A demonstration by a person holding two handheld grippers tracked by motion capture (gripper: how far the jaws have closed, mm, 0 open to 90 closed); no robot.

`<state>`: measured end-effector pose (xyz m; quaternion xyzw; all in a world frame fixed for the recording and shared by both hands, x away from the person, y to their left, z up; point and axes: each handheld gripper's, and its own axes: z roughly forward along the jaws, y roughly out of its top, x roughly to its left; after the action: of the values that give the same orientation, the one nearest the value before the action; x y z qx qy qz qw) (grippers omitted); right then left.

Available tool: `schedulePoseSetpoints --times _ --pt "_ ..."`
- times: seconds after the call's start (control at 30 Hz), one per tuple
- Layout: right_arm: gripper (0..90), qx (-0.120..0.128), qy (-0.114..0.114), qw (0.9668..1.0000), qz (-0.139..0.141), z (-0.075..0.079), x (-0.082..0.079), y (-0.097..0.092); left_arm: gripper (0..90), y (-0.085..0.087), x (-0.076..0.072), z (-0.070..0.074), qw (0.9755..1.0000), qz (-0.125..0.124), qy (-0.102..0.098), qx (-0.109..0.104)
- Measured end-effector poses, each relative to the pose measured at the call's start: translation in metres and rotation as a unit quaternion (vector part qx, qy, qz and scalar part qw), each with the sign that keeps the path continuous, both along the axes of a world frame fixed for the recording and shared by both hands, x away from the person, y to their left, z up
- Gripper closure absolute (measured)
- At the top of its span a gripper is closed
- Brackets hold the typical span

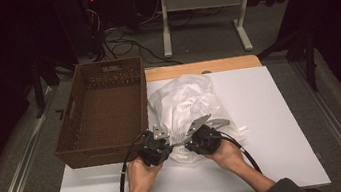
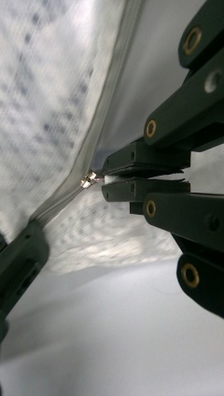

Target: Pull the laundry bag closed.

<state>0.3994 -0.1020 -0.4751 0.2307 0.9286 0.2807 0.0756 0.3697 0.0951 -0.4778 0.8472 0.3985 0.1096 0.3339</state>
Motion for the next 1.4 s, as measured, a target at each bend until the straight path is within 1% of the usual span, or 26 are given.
schedulePoseSetpoints --times 0.03,0.1,0.17,0.27,0.33,0.37,0.43,0.47,0.5,0.53,0.57,0.63,0.67,0.73,0.83,0.93,1.1,1.13,1.2,1.23,1.3,1.33,1.4 --pt "87.3 0.001 -0.003 1.0000 -0.002 0.000 0.000 -0.003 86.8 0.000 0.000 0.000 1.0000 0.001 0.000 0.000" --pt "87.4 0.002 0.000 0.9999 -0.012 0.002 0.000 -0.008 86.8 0.001 0.001 0.000 1.0000 0.001 0.000 0.000" --pt "87.4 -0.003 0.000 0.9999 -0.013 0.002 0.001 -0.013 86.7 0.000 0.001 -0.001 1.0000 0.000 0.000 0.000" --pt "87.3 0.002 0.001 0.9999 -0.013 0.002 -0.001 -0.014 86.7 -0.001 0.001 -0.001 1.0000 -0.001 0.000 0.005" --pt "87.3 0.001 -0.003 0.9999 -0.012 0.001 -0.002 -0.013 86.7 -0.001 0.001 -0.002 1.0000 -0.002 0.001 0.006" --pt "87.3 -0.009 -0.001 0.9999 -0.012 0.002 -0.002 -0.013 86.7 -0.001 0.002 -0.002 1.0000 -0.002 0.001 0.005" --pt "87.3 -0.004 0.003 0.9999 -0.013 0.002 -0.001 -0.014 86.7 -0.001 0.002 -0.002 1.0000 -0.002 0.000 0.007" --pt "87.3 -0.007 -0.001 0.9999 -0.015 0.002 -0.001 -0.014 86.7 -0.001 0.001 -0.002 1.0000 -0.002 0.001 0.007" --pt "87.3 -0.002 0.000 0.9999 -0.015 0.002 -0.001 -0.015 86.7 -0.001 0.001 -0.003 1.0000 -0.003 0.000 0.009" --pt "87.3 0.001 0.000 0.9998 -0.019 0.001 -0.003 -0.016 86.7 -0.002 0.001 -0.003 1.0000 -0.004 0.001 0.008" --pt "87.3 0.001 -0.001 0.9999 -0.014 0.000 -0.003 -0.017 86.7 -0.003 0.001 -0.003 0.9999 -0.006 0.003 0.009" --pt "87.3 0.004 0.001 0.9998 -0.017 -0.001 -0.006 -0.019 86.7 -0.004 0.000 -0.004 0.9999 -0.007 0.004 0.011" --pt "87.3 0.005 -0.005 0.9999 -0.015 -0.002 -0.007 -0.020 86.7 -0.005 0.001 -0.004 0.9999 -0.008 0.005 0.012" --pt "87.3 0.014 -0.001 0.9997 -0.021 -0.004 -0.008 -0.023 86.7 -0.005 0.001 -0.005 0.9999 -0.008 0.007 0.008" --pt "87.3 0.029 0.005 0.9992 -0.025 -0.007 -0.007 -0.028 86.7 -0.006 0.000 -0.005 0.9999 -0.010 0.007 0.008" --pt "87.4 0.028 0.006 0.9993 -0.024 -0.007 -0.007 -0.027 86.7 -0.005 0.001 -0.005 0.9999 -0.010 0.007 0.007" --pt "87.4 0.033 0.009 0.9990 -0.029 -0.007 -0.006 -0.028 86.7 -0.004 0.002 -0.005 0.9999 -0.010 0.009 0.000" --pt "87.4 0.032 0.011 0.9990 -0.028 -0.007 -0.006 -0.028 86.7 -0.003 0.002 -0.005 0.9999 -0.007 0.009 -0.001" --pt "87.4 0.032 0.009 0.9990 -0.031 -0.007 -0.005 -0.030 86.7 -0.001 0.003 -0.004 0.9998 -0.006 0.013 -0.014" --pt "87.4 0.037 0.014 0.9987 -0.032 -0.006 -0.005 -0.031 86.7 -0.001 0.003 -0.004 0.9998 -0.006 0.013 -0.016" --pt "87.4 0.037 0.013 0.9986 -0.034 -0.005 -0.006 -0.031 86.7 -0.002 0.002 -0.003 0.9999 -0.006 0.009 -0.012" --pt "87.4 0.034 0.013 0.9988 -0.033 -0.004 -0.006 -0.031 86.7 -0.002 0.002 -0.003 0.9999 -0.006 0.008 -0.012" --pt "87.4 0.037 0.013 0.9987 -0.034 -0.004 -0.006 -0.031 86.8 -0.002 0.001 -0.003 0.9998 -0.006 0.007 -0.015"
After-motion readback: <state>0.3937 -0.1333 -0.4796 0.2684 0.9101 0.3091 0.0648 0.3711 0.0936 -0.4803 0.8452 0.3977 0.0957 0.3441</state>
